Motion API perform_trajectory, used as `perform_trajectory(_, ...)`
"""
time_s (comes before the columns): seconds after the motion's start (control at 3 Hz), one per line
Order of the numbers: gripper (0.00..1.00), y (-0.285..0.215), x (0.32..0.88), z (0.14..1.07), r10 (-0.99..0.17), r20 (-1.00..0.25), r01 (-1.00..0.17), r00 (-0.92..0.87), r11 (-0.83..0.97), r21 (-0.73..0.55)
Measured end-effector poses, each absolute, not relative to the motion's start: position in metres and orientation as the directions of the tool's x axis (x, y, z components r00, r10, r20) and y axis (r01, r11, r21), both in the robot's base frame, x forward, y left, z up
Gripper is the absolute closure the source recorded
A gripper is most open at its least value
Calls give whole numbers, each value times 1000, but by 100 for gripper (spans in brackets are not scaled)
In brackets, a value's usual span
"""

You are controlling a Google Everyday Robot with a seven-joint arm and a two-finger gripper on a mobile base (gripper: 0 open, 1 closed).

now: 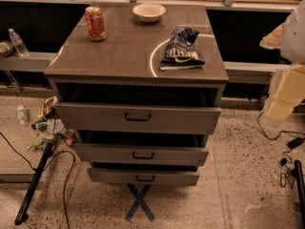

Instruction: Move blue chip bag near paper bowl

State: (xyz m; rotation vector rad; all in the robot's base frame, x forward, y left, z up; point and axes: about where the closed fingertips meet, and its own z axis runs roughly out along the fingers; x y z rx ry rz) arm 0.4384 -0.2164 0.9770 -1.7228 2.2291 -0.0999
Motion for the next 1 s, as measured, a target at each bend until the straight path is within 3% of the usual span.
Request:
perform_trajectory(0.33,0,-216,438,977,-953,-209,-930,-221,270,-248)
perform_trajectory(0.67,0,-219,466,970,-898,-325,-891,-298,384,-244)
perform_trajectory(1.0,0,-225,539,957,-709,-559,-783,-429,601,-161)
